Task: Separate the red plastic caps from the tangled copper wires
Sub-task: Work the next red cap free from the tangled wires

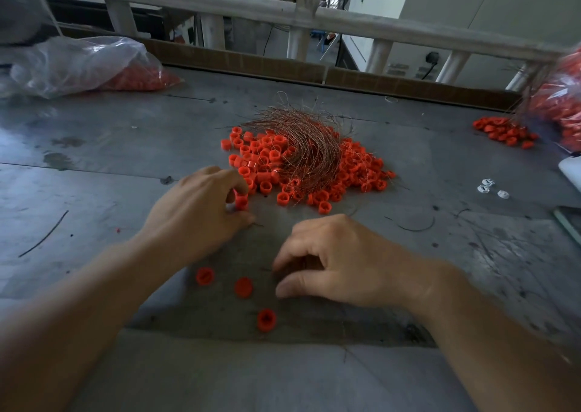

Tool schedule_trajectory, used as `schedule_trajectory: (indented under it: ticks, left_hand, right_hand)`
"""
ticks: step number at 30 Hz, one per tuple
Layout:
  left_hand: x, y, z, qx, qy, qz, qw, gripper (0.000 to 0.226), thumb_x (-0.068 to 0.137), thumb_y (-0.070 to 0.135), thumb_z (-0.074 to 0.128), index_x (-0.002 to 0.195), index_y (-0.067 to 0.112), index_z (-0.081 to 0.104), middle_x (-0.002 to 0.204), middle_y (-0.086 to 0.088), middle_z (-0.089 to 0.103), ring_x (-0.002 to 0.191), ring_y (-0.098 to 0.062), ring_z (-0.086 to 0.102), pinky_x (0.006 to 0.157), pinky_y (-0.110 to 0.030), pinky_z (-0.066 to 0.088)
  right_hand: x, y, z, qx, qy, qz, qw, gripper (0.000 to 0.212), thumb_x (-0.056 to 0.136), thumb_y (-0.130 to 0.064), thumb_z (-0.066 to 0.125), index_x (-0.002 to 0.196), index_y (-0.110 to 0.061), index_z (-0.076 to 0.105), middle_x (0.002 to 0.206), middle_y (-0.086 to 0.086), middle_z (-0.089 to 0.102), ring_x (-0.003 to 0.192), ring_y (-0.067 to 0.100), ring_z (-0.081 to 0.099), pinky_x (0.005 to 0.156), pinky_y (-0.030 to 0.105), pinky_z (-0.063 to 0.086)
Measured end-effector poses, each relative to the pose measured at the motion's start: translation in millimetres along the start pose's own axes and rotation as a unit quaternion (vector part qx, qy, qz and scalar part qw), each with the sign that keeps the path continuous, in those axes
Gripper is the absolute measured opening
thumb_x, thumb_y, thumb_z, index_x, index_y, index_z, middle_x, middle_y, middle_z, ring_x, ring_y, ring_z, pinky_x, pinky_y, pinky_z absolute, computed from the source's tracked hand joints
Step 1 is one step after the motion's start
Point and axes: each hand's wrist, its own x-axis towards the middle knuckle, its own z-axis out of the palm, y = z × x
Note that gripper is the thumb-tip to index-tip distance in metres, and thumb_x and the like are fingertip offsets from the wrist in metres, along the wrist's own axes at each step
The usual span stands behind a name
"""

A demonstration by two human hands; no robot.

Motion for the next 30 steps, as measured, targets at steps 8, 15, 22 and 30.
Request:
schedule_trajectory:
  ticks: [8,15,22,30]
  left_hand:
    - [-1.3,-0.3,2.0,-0.017,0.035,0.028,0.999,0.013,0.079,0.016,0.069,0.092,0.017,0.069,0.082,0.006,0.055,0.078,-0.017,0.056,0.070,-0.028,0.040]
    - [-2.9,9.7,-0.6,-0.070,0.102,0.044,0.991,0.010,0.080,0.015,0.068,0.091,0.016,0.066,0.078,0.012,0.054,0.068,0.006,0.047,0.065,-0.010,0.036]
    - [-5.3,15.4,0.6,-0.093,0.085,0.062,0.990,0.016,0.077,0.010,0.070,0.092,0.017,0.069,0.075,0.026,0.048,0.069,0.009,0.049,0.066,-0.007,0.038]
    - [-6.3,15.5,0.2,-0.092,0.078,0.060,0.991,0.017,0.077,0.013,0.072,0.092,0.020,0.070,0.073,0.028,0.048,0.065,0.012,0.049,0.060,-0.001,0.038]
  right_hand:
    - [2.6,22.3,-10.3,-0.034,0.199,0.100,0.974,0.015,0.080,-0.029,0.068,0.086,-0.016,0.072,0.078,-0.012,0.058,0.075,0.005,0.055,0.069,0.020,0.045]
    - [16.2,37.2,-24.4,-0.092,0.289,0.179,0.936,0.011,0.081,-0.023,0.068,0.090,-0.018,0.071,0.084,-0.006,0.057,0.082,0.014,0.055,0.077,0.031,0.046]
    - [46.2,29.0,-10.9,-0.183,0.296,0.113,0.931,0.045,0.079,-0.028,0.069,0.122,-0.017,0.057,0.102,0.003,0.055,0.101,0.018,0.047,0.077,0.016,0.024]
    - [52.1,34.1,-2.2,-0.158,0.350,0.097,0.918,0.009,0.081,-0.013,0.067,0.086,-0.007,0.072,0.080,0.001,0.053,0.082,0.012,0.042,0.073,0.020,0.030]
